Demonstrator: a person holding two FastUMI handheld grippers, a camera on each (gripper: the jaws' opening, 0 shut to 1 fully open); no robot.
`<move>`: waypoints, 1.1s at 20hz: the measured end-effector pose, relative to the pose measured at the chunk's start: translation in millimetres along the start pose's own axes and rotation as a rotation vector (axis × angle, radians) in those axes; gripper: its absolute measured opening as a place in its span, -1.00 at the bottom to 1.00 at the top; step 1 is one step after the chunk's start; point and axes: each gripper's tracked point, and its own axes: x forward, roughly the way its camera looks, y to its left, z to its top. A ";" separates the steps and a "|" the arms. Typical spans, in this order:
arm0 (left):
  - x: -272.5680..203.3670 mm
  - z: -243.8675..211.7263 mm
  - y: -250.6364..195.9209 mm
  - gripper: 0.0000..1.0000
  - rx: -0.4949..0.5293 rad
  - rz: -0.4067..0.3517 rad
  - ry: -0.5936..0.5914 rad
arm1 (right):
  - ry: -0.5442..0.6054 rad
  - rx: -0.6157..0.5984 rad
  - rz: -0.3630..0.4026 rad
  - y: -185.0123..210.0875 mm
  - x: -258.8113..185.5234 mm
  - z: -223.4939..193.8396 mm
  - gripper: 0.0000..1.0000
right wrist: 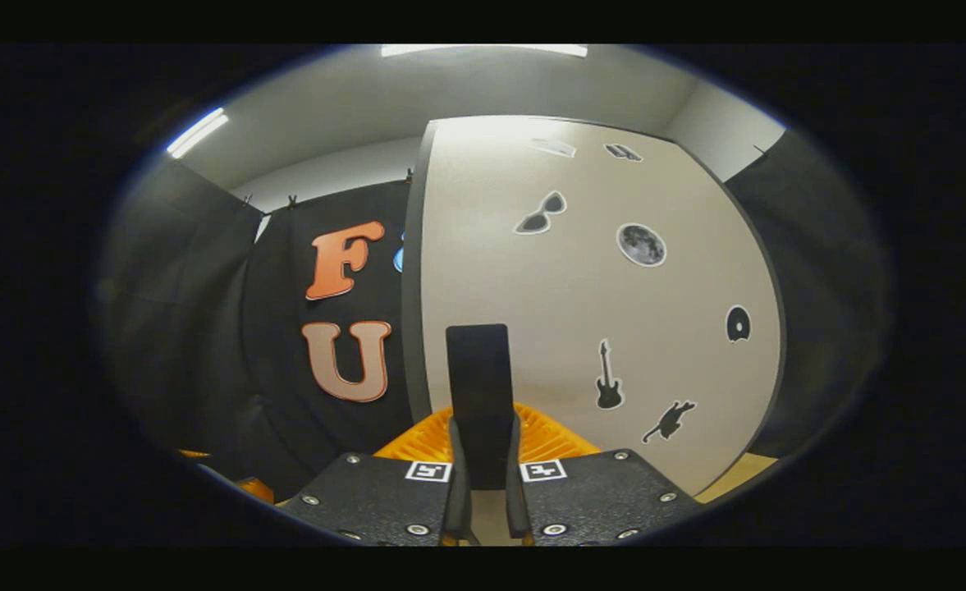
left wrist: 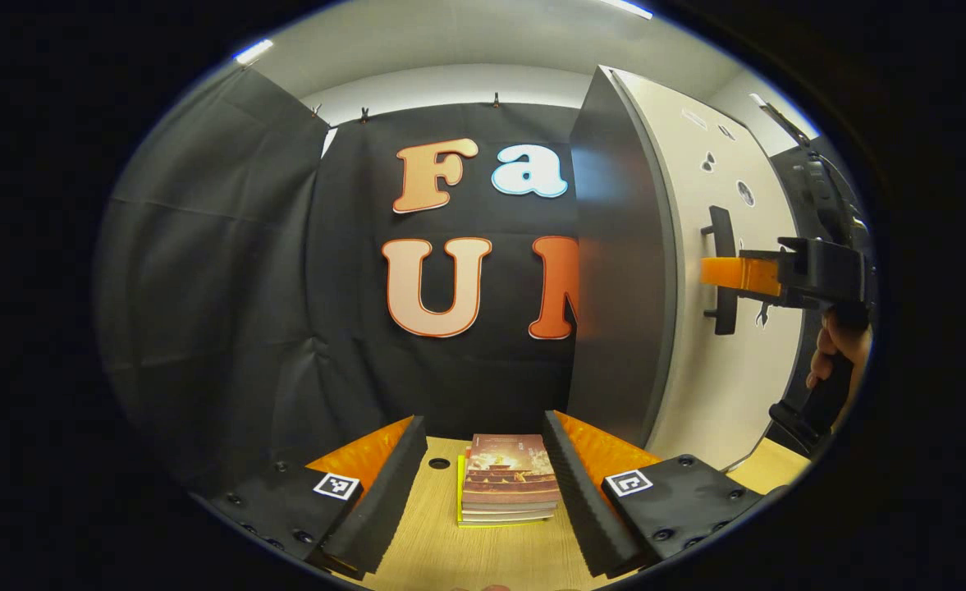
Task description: Open the cabinet door with the right hand, grasp the bottle in the cabinet with the left hand and place it on the coaster, then close the cabinet door with the right hand.
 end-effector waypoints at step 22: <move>-170.9 24.4 -92.4 0.86 -0.008 0.036 -0.033 | -0.031 0.024 0.009 -117.0 -184.6 50.3 -0.70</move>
